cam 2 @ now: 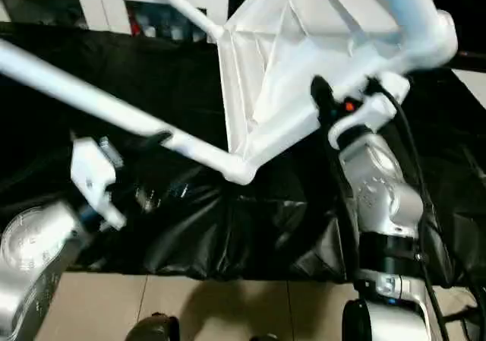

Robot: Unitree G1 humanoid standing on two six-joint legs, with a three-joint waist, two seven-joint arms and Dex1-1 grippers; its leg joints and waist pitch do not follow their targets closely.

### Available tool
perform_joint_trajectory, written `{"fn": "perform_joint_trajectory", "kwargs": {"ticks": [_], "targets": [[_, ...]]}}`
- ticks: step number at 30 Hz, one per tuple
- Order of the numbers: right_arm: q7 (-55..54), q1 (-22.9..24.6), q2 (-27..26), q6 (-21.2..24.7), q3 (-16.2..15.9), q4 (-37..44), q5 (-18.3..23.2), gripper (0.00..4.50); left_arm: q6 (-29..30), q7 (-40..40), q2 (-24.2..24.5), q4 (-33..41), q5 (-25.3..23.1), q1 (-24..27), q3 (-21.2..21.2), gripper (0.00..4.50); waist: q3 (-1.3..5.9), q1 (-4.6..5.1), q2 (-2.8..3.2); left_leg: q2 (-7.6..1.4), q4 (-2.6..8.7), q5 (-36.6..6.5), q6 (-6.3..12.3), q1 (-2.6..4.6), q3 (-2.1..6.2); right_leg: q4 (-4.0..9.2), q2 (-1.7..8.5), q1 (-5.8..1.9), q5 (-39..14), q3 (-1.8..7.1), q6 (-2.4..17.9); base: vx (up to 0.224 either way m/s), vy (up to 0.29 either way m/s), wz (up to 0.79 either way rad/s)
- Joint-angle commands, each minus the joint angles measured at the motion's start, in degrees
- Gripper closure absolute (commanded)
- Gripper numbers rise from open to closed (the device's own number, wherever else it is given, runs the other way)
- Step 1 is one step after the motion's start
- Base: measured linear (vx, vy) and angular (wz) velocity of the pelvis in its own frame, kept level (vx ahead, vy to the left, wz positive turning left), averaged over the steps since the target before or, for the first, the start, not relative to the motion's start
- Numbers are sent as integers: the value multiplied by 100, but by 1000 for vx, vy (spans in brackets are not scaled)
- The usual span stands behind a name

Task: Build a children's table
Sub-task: Flip table

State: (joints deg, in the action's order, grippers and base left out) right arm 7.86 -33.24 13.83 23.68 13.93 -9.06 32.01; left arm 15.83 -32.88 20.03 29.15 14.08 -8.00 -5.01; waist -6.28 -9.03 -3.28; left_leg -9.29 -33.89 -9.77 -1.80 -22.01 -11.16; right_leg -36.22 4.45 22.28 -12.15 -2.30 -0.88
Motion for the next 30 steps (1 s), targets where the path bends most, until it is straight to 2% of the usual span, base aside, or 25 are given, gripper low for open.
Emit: {"fn": "perform_joint_trajectory", "kwargs": {"ticks": [1, 4, 5, 7, 8, 9, 11, 12, 16, 21, 22, 24, 25, 27, 28, 30], "targets": [[-206, 107, 412, 49, -351, 43, -1042, 244, 126, 25, 58, 151, 32, -252, -35, 51, 365, 39, -12, -355, 502, -1793, -521, 235, 177, 536, 403, -17, -2023, 265, 500, 0, 0, 0], [-491, -10, 512, 285, -644, 149, -1392, 244, 249, 53, 52, 89, -19, -693, -6, 51, 380, 22, -4, -354, 498, -1786, -594, 238, 167, 535, 395, -1, -1936, 274, 427, 0, 0, 0], [-494, -11, 514, 290, -651, 152, -1400, 244, 251, 53, 53, 87, -20, -702, -6, 51, 383, 16, 2, -352, 501, -1804, -615, 246, 170, 533, 389, 6, -1920, 276, 413, 0, 0, 0], [-688, -93, 514, 569, -909, 290, -1617, 244, 282, -15, 132, -13, -100, -1086, -42, 51, 432, -1, -1, -348, 509, -1884, -689, 244, 196, 503, 386, -19, -1794, 259, 392, 0, 0, 0], [-688, -93, 514, 569, -909, 290, -1617, 244, 282, -15, 132, -13, -100, -1086, -42, 51, 431, 2, -15, -346, 513, -1857, -702, 233, 200, 500, 382, -26, -1727, 258, 387, 0, 0, 0], [-845, -141, 522, 693, -1059, 360, -1710, 248, 317, 26, 154, -68, -129, -1319, -28, 51, 446, -15, -18, -347, 507, -1807, -720, 240, 196, 478, 375, -22, -1545, 257, 396, 0, 0, 0], [-975, -178, 510, 780, -1125, 413, -1804, 250, 337, 74, 160, -126, -129, -1510, 24, 51, 451, -23, -17, -343, 501, -1887, -771, 257, 185, 467, 367, -9, -1383, 262, 438, 0, 0, 0], [-1058, -201, 506, 839, -1153, 439, -1899, 251, 316, 68, 183, -167, -144, -1619, 43, 51, 494, -35, -15, -343, 493, -1800, -784, 250, 192, 436, 373, -47, -1234, 256, 461, 0, 0, 0], [-1104, -209, 533, 920, -1289, 481, -2176, 252, 222, -20, 236, -203, -173, -1800, 17, 51, 516, -52, -30, -344, 476, -1421, -761, 195, 187, 384, 367, -95, -748, 247, 493, 0, 0, 0], [-1265, -217, 401, 1171, -1392, 497, -2312, 252, 109, -208, 418, -193, -288, -2049, -157, 51, 523, -53, -29, -338, 482, -1436, -787, 190, 186, 381, 372, -102, -861, 242, 486, 0, 0, 0], [-1209, -215, 350, 1078, -1484, 434, -2310, 252, -5, -232, 500, -257, -460, -2140, -222, 51, 533, -63, 34, -343, 483, -1499, -827, 193, 196, 381, 385, -100, -907, 243, 477, 0, 0, 0], [-991, -259, 295, 724, -1802, 257, -2450, 196, -336, -140, 567, -466, -819, -2374, -277, 51, 534, -45, 13, -338, 486, -1641, -856, 195, 193, 411, 381, -92, -1050, 246, 428, 0, 0, 0], [-971, -264, 285, 705, -1818, 246, -2451, 182, -371, -122, 569, -488, -853, -2397, -277, 51, 536, -32, 4, -342, 492, -1681, -866, 178, 206, 415, 401, -109, -1155, 249, 410, 0, 0, 0], [-746, -320, 179, 552, -1957, 167, -2458, 172, -842, 232, 556, -815, -1295, -2737, -190, 51, 545, -18, -16, -348, 497, -1709, -865, 166, 218, 429, 418, -116, -1268, 248, 404, 0, 0, 0], [-736, -307, 157, 528, -1965, 194, -2475, 172, -1059, 367, 656, -969, -1563, -2901, -178, 51, 565, 2, -36, -353, 497, -1684, -859, 144, 232, 414, 426, -150, -1197, 235, 434, 0, 0, 0], [-797, -273, 108, 526, -1949, 240, -2523, 144, -1226, 479, 825, -1174, -1792, -3124, -142, 51, 580, 8, -47, -350, 483, -1493, -819, 129, 234, 390, 420, -151, -999, 232, 426, 0, 0, 0]]}}
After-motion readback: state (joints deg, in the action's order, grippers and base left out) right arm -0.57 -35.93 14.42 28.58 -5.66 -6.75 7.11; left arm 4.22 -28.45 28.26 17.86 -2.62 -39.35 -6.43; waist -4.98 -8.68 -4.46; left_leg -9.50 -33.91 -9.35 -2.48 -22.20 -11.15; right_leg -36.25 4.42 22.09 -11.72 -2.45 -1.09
